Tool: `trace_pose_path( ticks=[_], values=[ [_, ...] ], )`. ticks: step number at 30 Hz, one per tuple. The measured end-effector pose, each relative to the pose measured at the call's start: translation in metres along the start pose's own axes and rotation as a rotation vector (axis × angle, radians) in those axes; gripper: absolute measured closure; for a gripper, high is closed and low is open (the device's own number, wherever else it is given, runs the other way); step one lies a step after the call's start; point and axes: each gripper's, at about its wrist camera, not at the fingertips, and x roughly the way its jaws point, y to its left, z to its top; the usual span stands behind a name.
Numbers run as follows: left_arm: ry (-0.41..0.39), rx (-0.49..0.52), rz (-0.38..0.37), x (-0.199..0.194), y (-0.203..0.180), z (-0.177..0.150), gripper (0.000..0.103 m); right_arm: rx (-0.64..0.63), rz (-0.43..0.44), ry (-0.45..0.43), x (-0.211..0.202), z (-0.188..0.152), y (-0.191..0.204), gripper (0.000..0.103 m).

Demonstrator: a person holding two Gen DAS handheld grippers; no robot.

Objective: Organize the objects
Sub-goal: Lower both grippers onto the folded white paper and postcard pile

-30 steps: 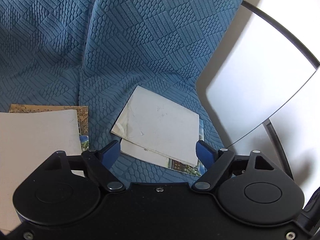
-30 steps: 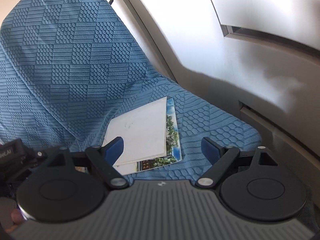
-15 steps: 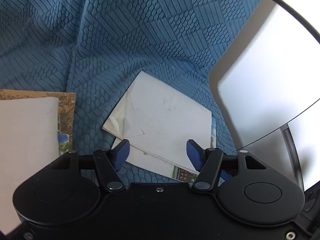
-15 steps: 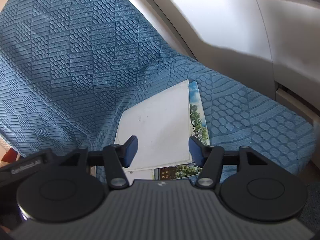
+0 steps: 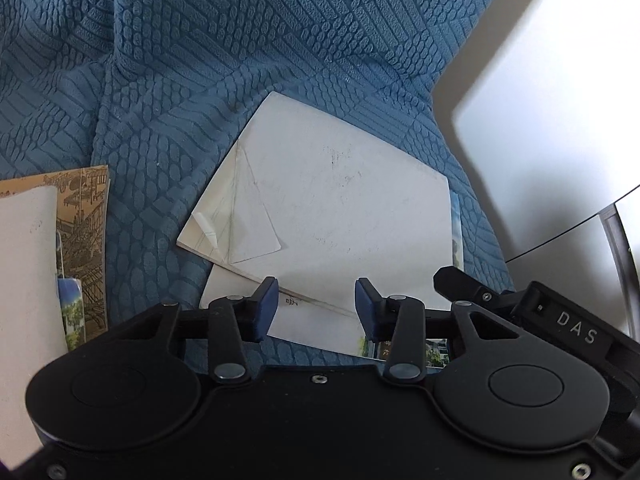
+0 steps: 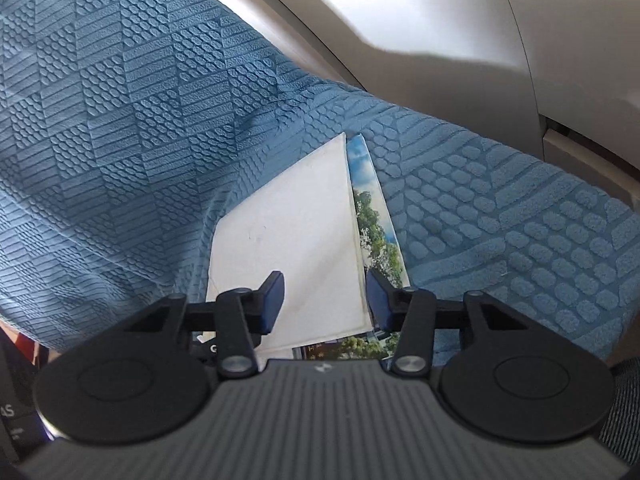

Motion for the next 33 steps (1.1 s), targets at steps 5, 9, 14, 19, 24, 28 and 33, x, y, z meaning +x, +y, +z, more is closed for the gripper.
trace_pose_path(
  ticks=[5, 9, 14, 19, 24, 28, 33],
  values=[
    [0.013, 0.001, -0.006, 0.0, 0.002, 0.003, 0.069, 0.065, 0.054, 0.029, 0.002, -0.001, -0.002, 0.052],
    [0.014, -0.01, -0.017, 0.001, 0.004, 0.005, 0.071, 0.148, 0.181, 0.061, 0.003, -0.001, -0.011, 0.052],
    [0.02, -0.051, -0.051, 0.0, 0.011, 0.005, 0.072, 0.227, 0.309, 0.053, 0.001, -0.002, -0.018, 0.057],
    [0.027, -0.129, -0.111, -0.001, 0.025, 0.006, 0.073, 0.21, 0.295, 0.077, 0.006, -0.006, -0.013, 0.085],
    [0.032, -0.202, -0.161, -0.006, 0.036, 0.003, 0.071, 0.142, 0.238, 0.131, 0.014, -0.016, 0.002, 0.099],
    [0.016, -0.25, -0.205, -0.016, 0.043, -0.002, 0.059, 0.117, 0.263, 0.12, 0.008, -0.017, 0.007, 0.1],
    [0.003, -0.268, -0.219, -0.028, 0.051, -0.007, 0.056, 0.051, 0.276, 0.116, -0.006, -0.02, 0.017, 0.1]
  ],
)
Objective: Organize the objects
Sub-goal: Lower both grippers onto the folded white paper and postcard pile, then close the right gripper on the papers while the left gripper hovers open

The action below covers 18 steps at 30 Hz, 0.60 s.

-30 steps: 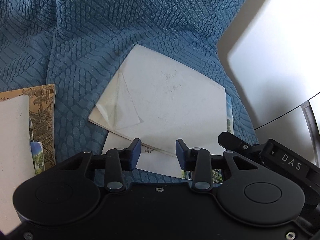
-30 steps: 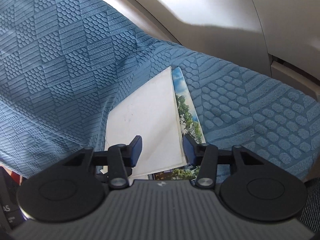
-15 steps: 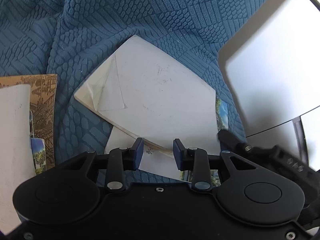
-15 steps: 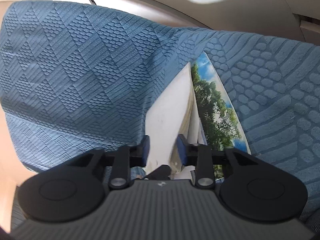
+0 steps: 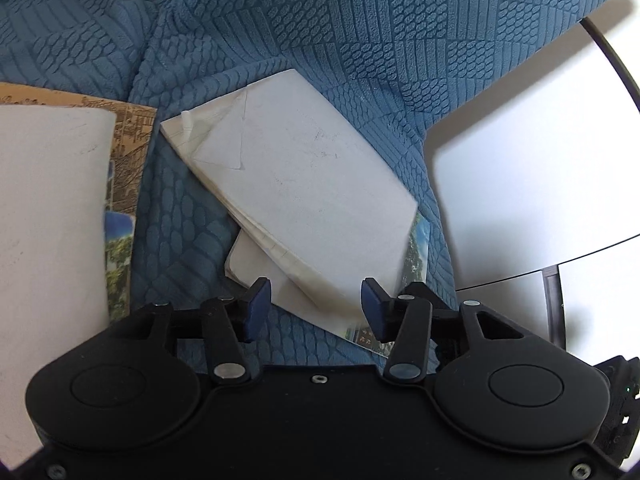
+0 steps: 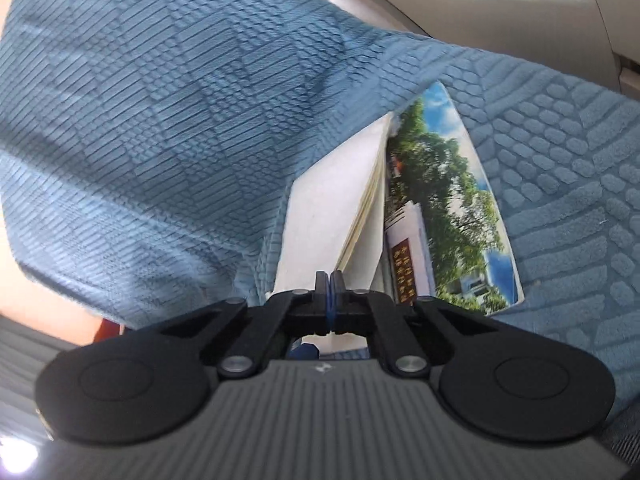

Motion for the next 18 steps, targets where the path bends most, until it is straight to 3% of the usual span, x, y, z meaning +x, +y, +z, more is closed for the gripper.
trace_pose_path(
  ticks=[6, 10, 14, 16, 17, 18],
  values=[
    [0.022, -0.033, -0.075, -0.01, 0.003, -0.006, 0.052, -0.057, -0.012, -0.029, -0.017, -0.006, 0.012, 0.1],
    [0.012, -0.011, -0.076, -0.019, -0.002, -0.012, 0.051, -0.078, -0.089, -0.099, -0.025, -0.003, 0.014, 0.099],
    [-0.018, 0.026, -0.05, -0.022, -0.011, -0.014, 0.051, -0.083, -0.142, -0.112, -0.015, 0.014, 0.003, 0.094],
    [-0.026, 0.028, -0.04, -0.019, -0.012, -0.014, 0.053, -0.096, -0.152, -0.1, -0.006, 0.022, -0.003, 0.075],
    [-0.028, 0.029, -0.035, -0.017, -0.013, -0.013, 0.056, -0.116, -0.155, -0.105, -0.002, 0.026, -0.004, 0.056],
    [-0.031, 0.03, -0.029, -0.015, -0.014, -0.013, 0.059, -0.139, -0.158, -0.12, 0.0, 0.03, -0.007, 0.048]
  ],
)
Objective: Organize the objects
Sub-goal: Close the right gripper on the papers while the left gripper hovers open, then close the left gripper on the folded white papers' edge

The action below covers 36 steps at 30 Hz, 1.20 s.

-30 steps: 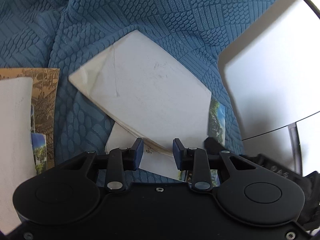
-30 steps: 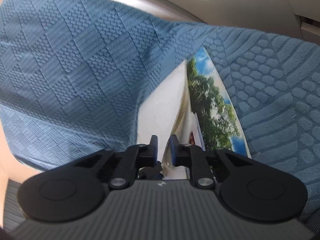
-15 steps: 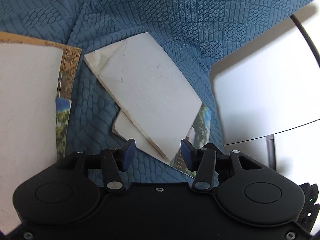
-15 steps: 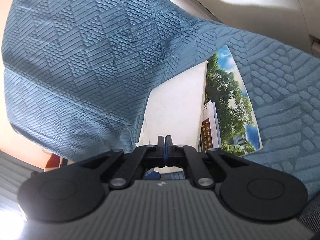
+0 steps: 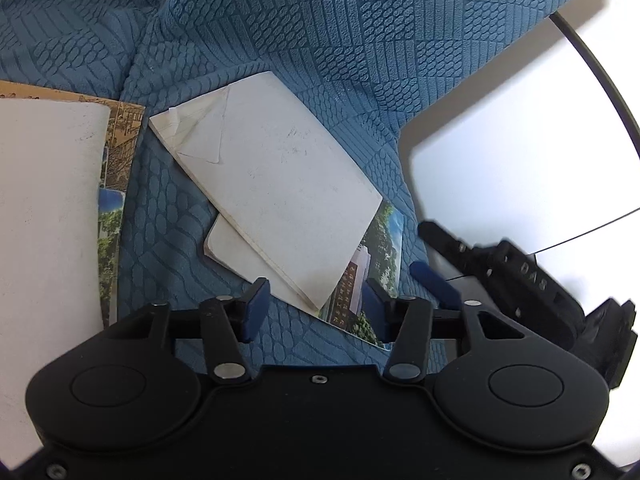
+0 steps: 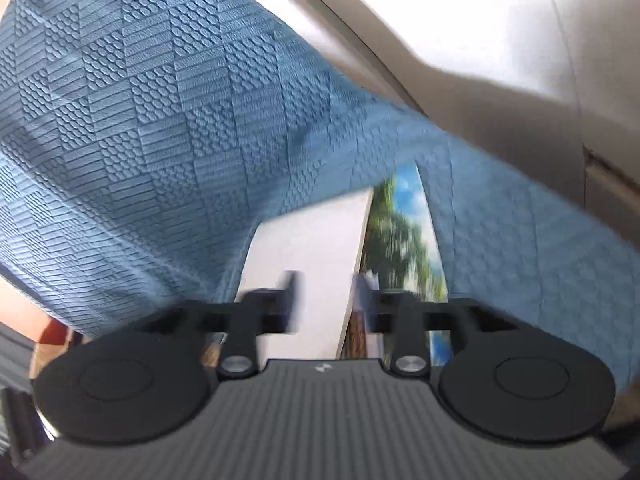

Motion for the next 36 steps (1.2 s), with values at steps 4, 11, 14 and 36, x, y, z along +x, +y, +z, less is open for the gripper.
trace_pose_path(
  ticks=[4, 11, 14, 36],
  values=[
    [-0.024, 0.005, 0.022, 0.009, -0.004, 0.006, 0.065, -0.042, 0.022, 0.012, 0.031, 0.017, -0.016, 0.048],
    [-0.037, -0.018, 0.051, 0.03, -0.004, 0.017, 0.073, 0.009, 0.06, 0.062, 0.09, 0.052, -0.055, 0.048],
    [-0.005, -0.019, 0.081, 0.041, -0.004, 0.015, 0.076, -0.018, 0.045, 0.069, 0.103, 0.061, -0.062, 0.051],
    [-0.01, -0.054, 0.09, 0.048, 0.01, 0.004, 0.101, 0.26, 0.318, 0.223, 0.125, 0.057, -0.085, 0.053]
  ],
)
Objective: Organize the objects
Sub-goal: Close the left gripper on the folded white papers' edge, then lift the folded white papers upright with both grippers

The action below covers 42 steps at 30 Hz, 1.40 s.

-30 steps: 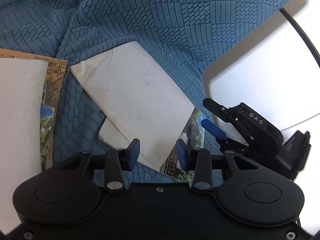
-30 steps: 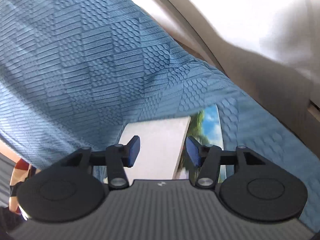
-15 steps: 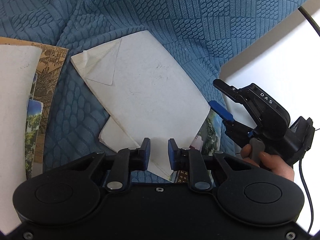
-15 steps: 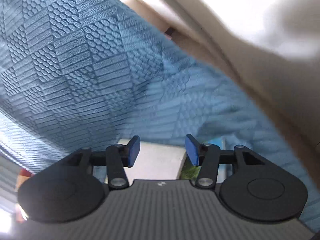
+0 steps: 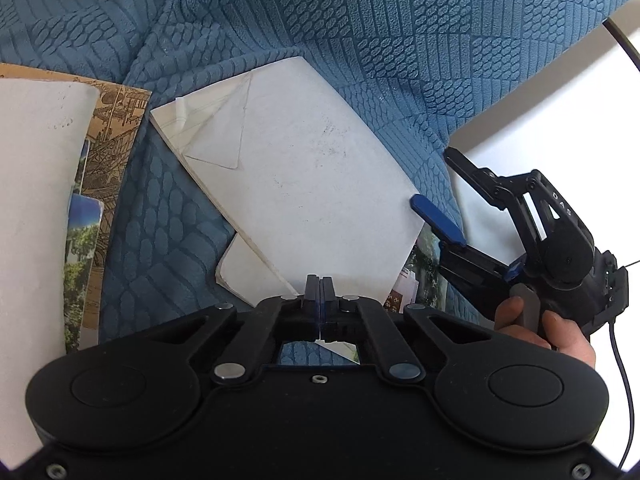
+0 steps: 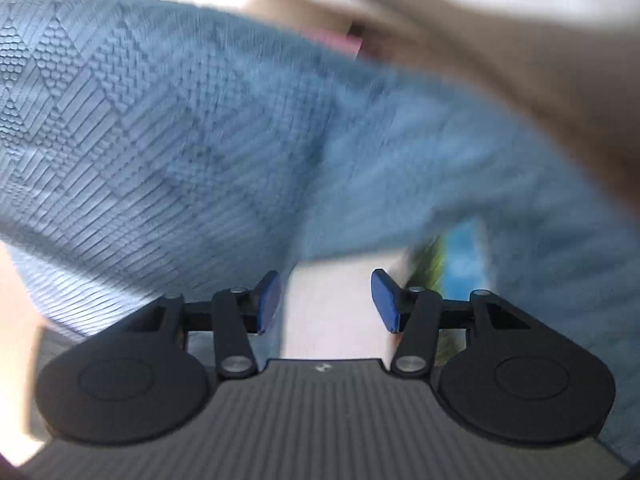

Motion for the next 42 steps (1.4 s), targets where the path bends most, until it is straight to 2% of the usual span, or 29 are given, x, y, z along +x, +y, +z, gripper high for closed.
trace_pose_path(
  ticks=[1, 6, 8, 10, 13, 18, 20, 23, 25, 28, 31, 33, 34, 35, 37, 38, 39, 42],
  values=[
    [0.001, -0.002, 0.0, 0.0, 0.0, 0.0, 0.101, -0.009, -0.005, 0.0, 0.002, -0.003, 0.003, 0.053],
    [0.0, -0.003, -0.001, 0.0, -0.001, 0.0, 0.101, -0.215, -0.175, -0.13, 0.0, -0.01, 0.03, 0.049],
    [-0.001, 0.004, -0.001, 0.0, -0.001, -0.001, 0.101, -0.239, -0.241, -0.176, -0.004, -0.009, 0.033, 0.049],
    [0.001, 0.014, -0.002, -0.001, -0.001, -0.001, 0.101, -0.211, -0.274, -0.179, -0.005, -0.006, 0.027, 0.052],
    [0.011, 0.007, -0.006, 0.0, 0.0, 0.001, 0.101, -0.2, -0.263, -0.158, -0.006, -0.001, 0.023, 0.052],
    [0.014, 0.014, -0.004, 0.001, -0.001, 0.002, 0.101, -0.381, -0.339, -0.113, 0.008, -0.002, 0.038, 0.051],
    [0.012, 0.019, 0.0, 0.001, -0.002, 0.001, 0.1, -0.358, -0.321, -0.111, 0.004, 0.001, 0.033, 0.051],
    [0.007, 0.028, 0.002, 0.001, -0.004, 0.001, 0.1, -0.19, -0.213, -0.115, -0.011, 0.019, 0.01, 0.051],
    [0.008, 0.021, 0.001, 0.002, -0.004, 0.0, 0.1, -0.08, -0.138, -0.112, -0.017, 0.028, -0.006, 0.055],
    [0.01, 0.032, 0.001, 0.003, -0.005, 0.0, 0.1, -0.075, -0.127, -0.082, -0.019, 0.031, -0.01, 0.057],
    [0.01, 0.028, -0.003, 0.003, -0.004, 0.0, 0.1, -0.083, -0.122, -0.066, -0.021, 0.032, -0.009, 0.055],
    [0.008, 0.029, -0.004, 0.004, -0.003, 0.0, 0.1, -0.055, -0.071, -0.016, -0.018, 0.032, -0.011, 0.056],
    [0.009, 0.03, -0.005, 0.003, -0.003, 0.0, 0.1, -0.033, -0.027, 0.024, -0.016, 0.03, -0.012, 0.058],
    [0.009, 0.03, -0.007, 0.003, -0.003, 0.0, 0.1, -0.046, -0.026, 0.041, -0.014, 0.028, -0.009, 0.063],
    [0.01, 0.026, -0.008, 0.003, -0.003, 0.0, 0.1, -0.143, -0.092, 0.053, -0.011, 0.025, 0.003, 0.068],
    [0.012, 0.02, -0.012, 0.003, -0.002, 0.0, 0.1, -0.164, -0.103, 0.054, -0.01, 0.024, 0.006, 0.074],
    [0.015, 0.015, -0.014, 0.003, -0.001, 0.0, 0.1, -0.155, -0.103, 0.049, -0.01, 0.025, 0.005, 0.086],
    [0.021, -0.014, 0.011, -0.002, 0.0, 0.003, 0.1, -0.12, -0.108, 0.03, -0.016, 0.027, 0.001, 0.092]
  ],
)
